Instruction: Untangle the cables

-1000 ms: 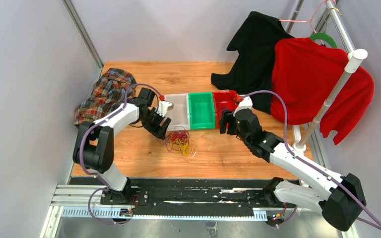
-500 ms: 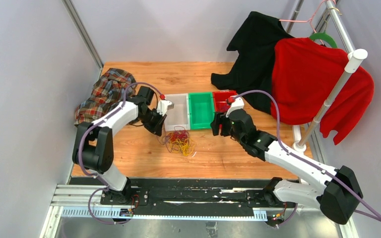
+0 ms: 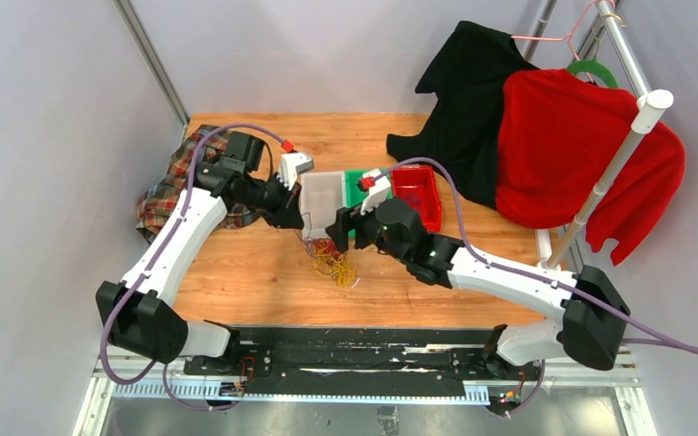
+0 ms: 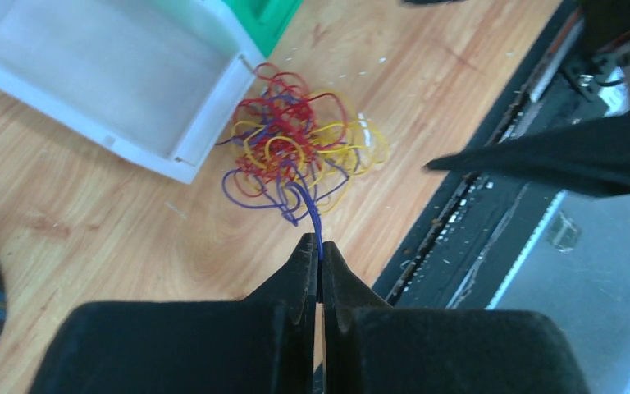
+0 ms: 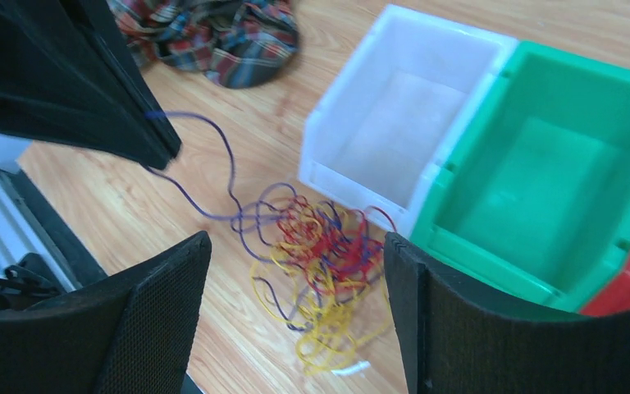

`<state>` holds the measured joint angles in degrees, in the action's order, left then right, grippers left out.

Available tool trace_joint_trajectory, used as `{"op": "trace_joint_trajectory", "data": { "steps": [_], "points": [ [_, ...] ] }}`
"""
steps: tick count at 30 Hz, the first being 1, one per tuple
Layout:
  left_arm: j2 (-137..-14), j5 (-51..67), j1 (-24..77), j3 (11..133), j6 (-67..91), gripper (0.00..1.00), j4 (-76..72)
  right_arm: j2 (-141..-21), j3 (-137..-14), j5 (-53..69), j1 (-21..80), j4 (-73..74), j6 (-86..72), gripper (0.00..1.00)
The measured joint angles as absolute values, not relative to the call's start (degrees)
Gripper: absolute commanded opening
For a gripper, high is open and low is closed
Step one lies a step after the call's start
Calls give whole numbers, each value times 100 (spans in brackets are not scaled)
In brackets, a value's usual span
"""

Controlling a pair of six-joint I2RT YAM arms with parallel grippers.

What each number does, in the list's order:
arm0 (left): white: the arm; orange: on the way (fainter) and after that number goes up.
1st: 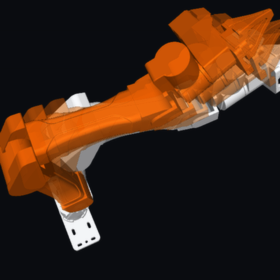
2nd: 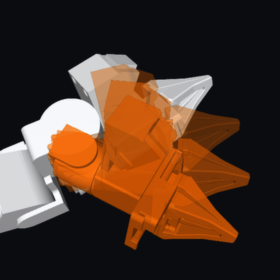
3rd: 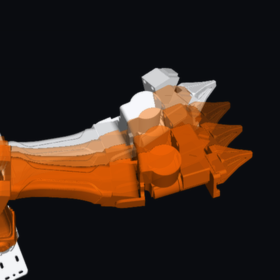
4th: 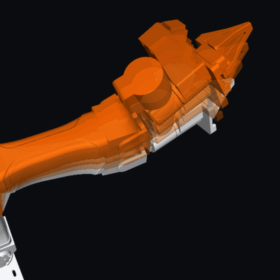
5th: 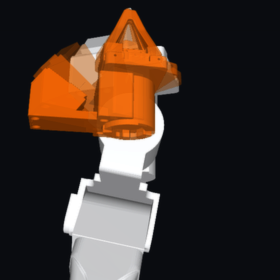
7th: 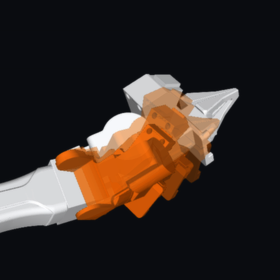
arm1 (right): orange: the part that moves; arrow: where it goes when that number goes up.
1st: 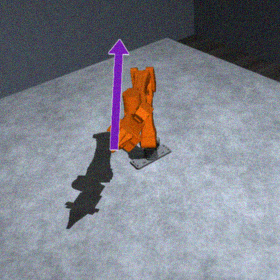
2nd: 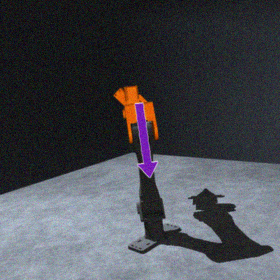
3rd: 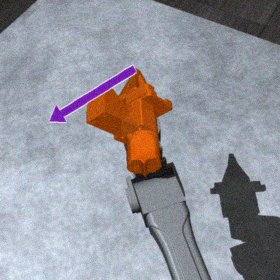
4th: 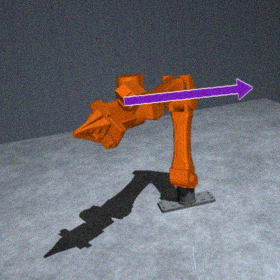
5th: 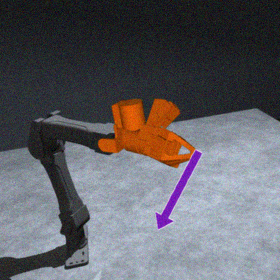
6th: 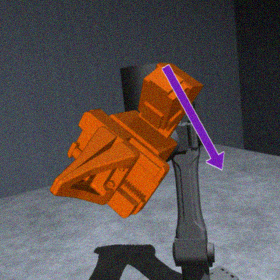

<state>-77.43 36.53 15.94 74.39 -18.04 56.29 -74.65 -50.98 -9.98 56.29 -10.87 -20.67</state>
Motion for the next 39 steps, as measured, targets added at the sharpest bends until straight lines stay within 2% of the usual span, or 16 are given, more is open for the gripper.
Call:
{"op": "trace_joint_trajectory", "data": {
  "steps": [10, 23, 29, 39],
  "points": [
    [-7671, 4176, 1782, 7990, -1747, 1, 6143, -8311, -5553, -788, 5763, -1769, -2099, 76],
    [-7491, 4582, 1865, 8890, -1422, 1, 6355, -9504, -5830, -508, 5763, -2655, -2635, 66],
    [-7631, 4609, 1894, 10202, -1076, 0, 6449, -9780, -5601, -510, 5763, -2967, -2963, 60],
    [-8211, 4425, 1900, 13183, -425, 0, 6396, -9898, -4974, -705, 5898, -2976, -3242, 56]
  ]
}}
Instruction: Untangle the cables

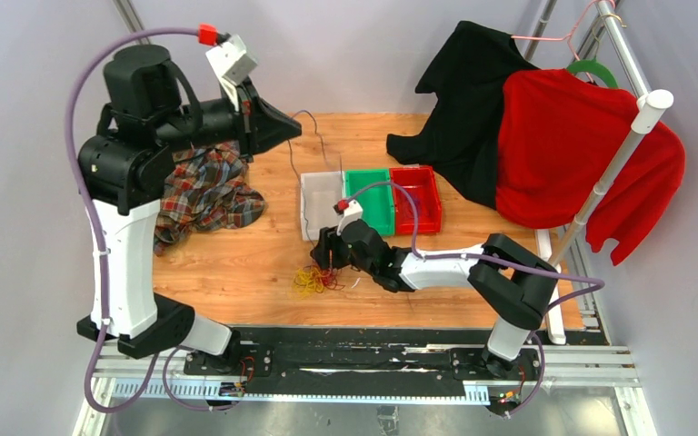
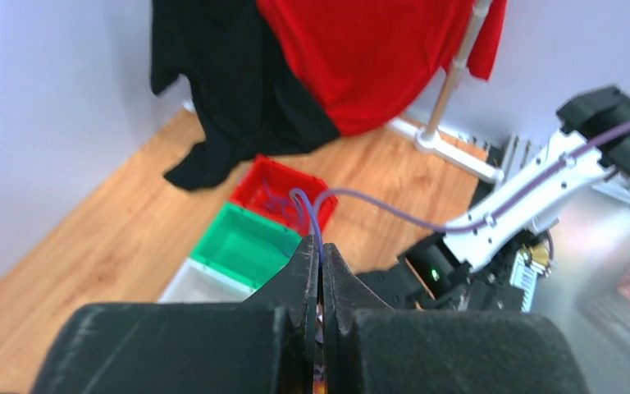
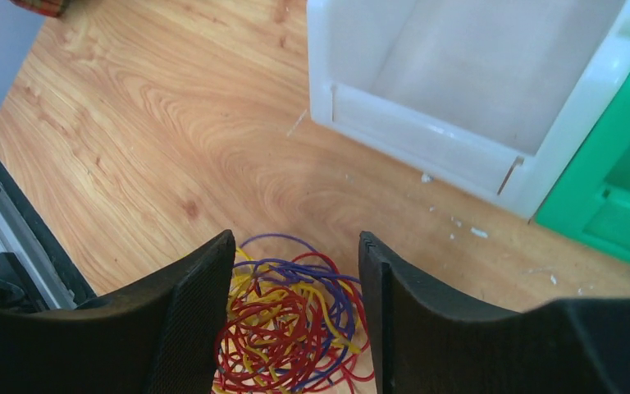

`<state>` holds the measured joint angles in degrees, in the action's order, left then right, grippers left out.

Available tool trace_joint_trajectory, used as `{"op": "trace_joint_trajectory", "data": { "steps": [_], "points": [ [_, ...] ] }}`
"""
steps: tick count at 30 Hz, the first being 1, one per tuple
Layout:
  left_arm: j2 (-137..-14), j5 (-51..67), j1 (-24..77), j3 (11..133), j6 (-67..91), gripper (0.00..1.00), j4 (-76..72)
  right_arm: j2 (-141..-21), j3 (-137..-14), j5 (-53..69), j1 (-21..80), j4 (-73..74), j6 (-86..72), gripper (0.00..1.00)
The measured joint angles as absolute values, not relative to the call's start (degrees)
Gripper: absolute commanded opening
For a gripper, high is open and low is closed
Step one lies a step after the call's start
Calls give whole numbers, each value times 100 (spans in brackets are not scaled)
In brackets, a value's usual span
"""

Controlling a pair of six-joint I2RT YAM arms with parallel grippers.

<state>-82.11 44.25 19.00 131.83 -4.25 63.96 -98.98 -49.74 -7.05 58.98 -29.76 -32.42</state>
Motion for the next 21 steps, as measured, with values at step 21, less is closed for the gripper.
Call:
{"op": "trace_joint_trajectory", "data": {
  "steps": [21],
  "points": [
    [-7804, 2891, 1970, 13747, -233, 1, 3964, -9421, -4086, -937, 6114, -2840, -3437, 59]
  ]
}}
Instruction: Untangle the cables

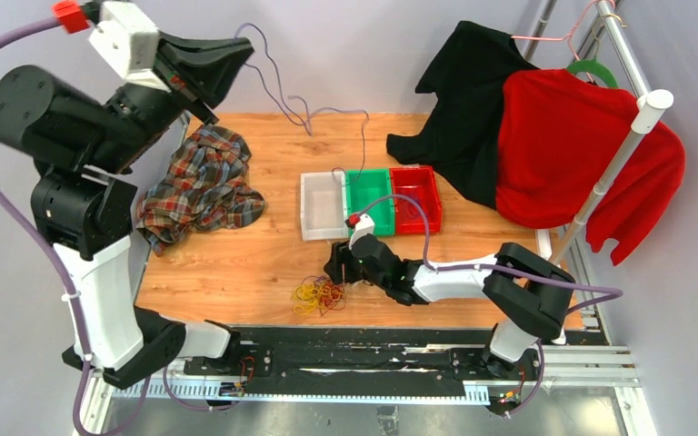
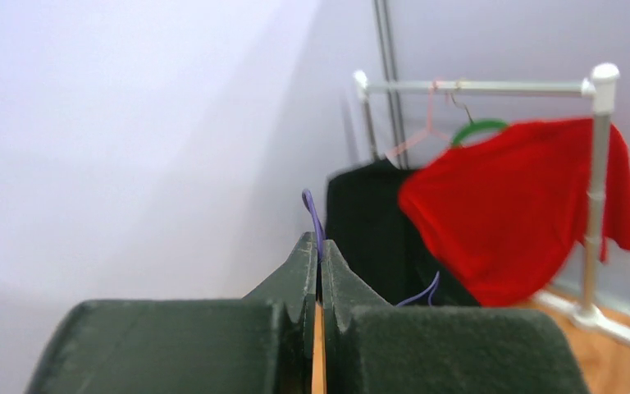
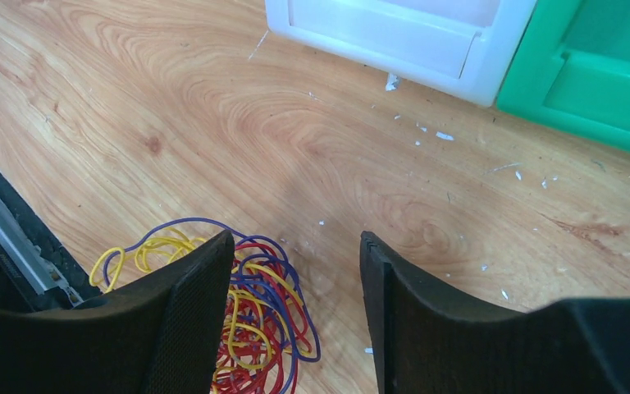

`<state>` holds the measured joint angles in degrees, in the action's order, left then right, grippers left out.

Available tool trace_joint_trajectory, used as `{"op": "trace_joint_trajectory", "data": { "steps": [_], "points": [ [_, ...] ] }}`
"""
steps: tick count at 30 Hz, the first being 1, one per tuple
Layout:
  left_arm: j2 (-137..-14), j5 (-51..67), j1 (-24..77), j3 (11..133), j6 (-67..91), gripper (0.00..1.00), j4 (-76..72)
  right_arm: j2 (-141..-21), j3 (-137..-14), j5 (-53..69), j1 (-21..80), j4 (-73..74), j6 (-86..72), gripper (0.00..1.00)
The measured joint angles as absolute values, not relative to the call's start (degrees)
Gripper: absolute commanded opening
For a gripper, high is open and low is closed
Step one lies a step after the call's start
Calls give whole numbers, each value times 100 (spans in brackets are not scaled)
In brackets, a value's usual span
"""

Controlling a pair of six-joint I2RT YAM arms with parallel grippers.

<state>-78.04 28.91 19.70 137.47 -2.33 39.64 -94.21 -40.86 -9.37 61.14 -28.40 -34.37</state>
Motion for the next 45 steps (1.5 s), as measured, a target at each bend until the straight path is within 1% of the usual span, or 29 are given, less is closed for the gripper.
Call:
{"op": "trace_joint_trajectory", "data": {
  "steps": [2, 6, 11, 15, 18, 21, 24, 29, 34, 42, 45],
  "points": [
    [-7671, 2740, 1970, 13620, -263, 0, 3461, -9334, -4086, -954, 6114, -2834, -3400, 62],
    [-7699, 2700, 1970, 13795, -235, 1, 3024, -9142, -4060, -1011, 6114, -2687, -3343, 70],
    [-7559, 2915, 1999, 13214, 10, 1, 2792, -8256, -4016, -1278, 6110, -2324, -3148, 75],
    [-7557, 3068, 2231, 12409, 174, 1, 2792, -7338, -4036, -1452, 5955, -2193, -2939, 75],
    [-7773, 3118, 2600, 11957, 167, 1, 2978, -6904, -4073, -1531, 5662, -2073, -2823, 74],
    [-8036, 3094, 2995, 11642, 95, 0, 3197, -6606, -4099, -1636, 5358, -1796, -2727, 74],
    [-8259, 3052, 3378, 11507, -27, 0, 3363, -6265, -4091, -1662, 4908, -1446, -2694, 71],
    [-8589, 3013, 3791, 11601, -178, 1, 3398, -5581, -3944, -1721, 3944, -1037, -2698, 69],
    [-9242, 2904, 3975, 12127, -342, 0, 3371, -5137, -3699, -1918, 3232, -690, -2681, 67],
    [-10676, 2574, 3999, 13032, -499, 0, 3282, -5092, -3559, -2108, 2681, -421, -2591, 65],
    [-11004, 2515, 3999, 13141, -506, 0, 3269, -5105, -3511, -2126, 2543, -390, -2585, 64]
  ]
}}
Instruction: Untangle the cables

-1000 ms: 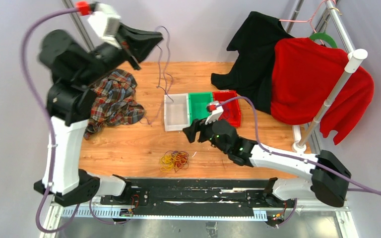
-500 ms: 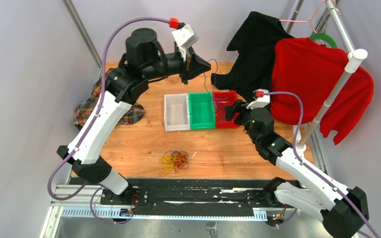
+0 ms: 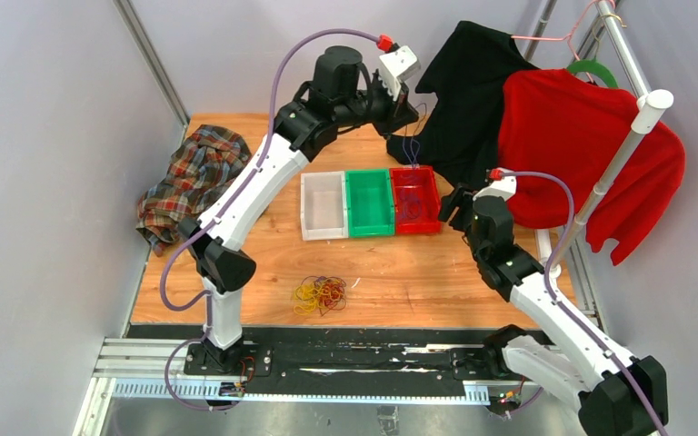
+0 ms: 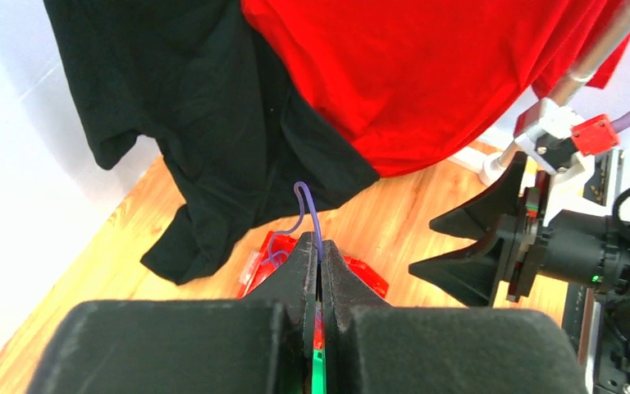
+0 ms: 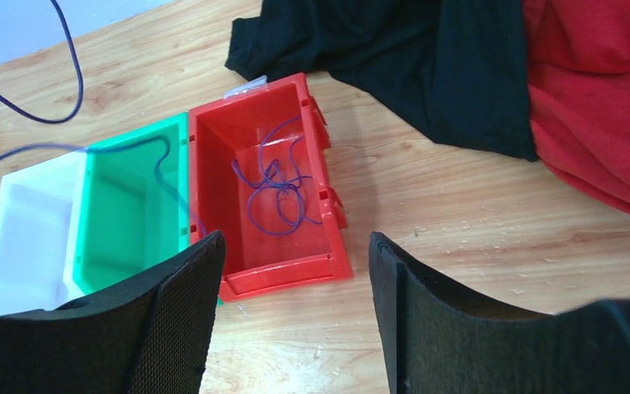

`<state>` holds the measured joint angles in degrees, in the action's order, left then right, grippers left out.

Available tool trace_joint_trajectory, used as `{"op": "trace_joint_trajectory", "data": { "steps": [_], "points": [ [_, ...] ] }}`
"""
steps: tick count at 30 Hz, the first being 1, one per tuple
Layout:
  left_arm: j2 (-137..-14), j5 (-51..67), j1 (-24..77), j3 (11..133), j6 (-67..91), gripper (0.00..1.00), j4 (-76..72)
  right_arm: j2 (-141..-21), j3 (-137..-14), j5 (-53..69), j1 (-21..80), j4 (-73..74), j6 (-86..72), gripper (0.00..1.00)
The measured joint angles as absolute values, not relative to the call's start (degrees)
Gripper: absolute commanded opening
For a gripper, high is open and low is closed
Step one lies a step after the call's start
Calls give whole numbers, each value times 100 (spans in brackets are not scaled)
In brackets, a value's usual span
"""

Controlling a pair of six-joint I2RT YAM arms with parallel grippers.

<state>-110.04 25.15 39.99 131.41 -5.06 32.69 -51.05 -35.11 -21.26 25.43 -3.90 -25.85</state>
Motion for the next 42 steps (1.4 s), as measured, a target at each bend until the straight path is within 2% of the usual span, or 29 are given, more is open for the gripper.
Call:
{"op": "trace_joint_trajectory", "data": {
  "steps": [18, 22, 30, 42],
  "points": [
    [-11292, 1730, 3999, 12940, -729, 0, 2576, -5072, -3341, -2126, 2290, -150, -2593, 61],
    [-11358, 1684, 3999, 12589, -799, 0, 2589, -4963, -3341, -2126, 2246, -137, -2591, 61],
    [-11703, 1684, 4005, 11907, -845, 0, 2676, -4919, -3341, -2088, 2060, 3, -2589, 73],
    [-12226, 1437, 4200, 11373, -1166, 0, 2891, -5011, -3354, -1992, 1953, 163, -2589, 74]
  ]
}}
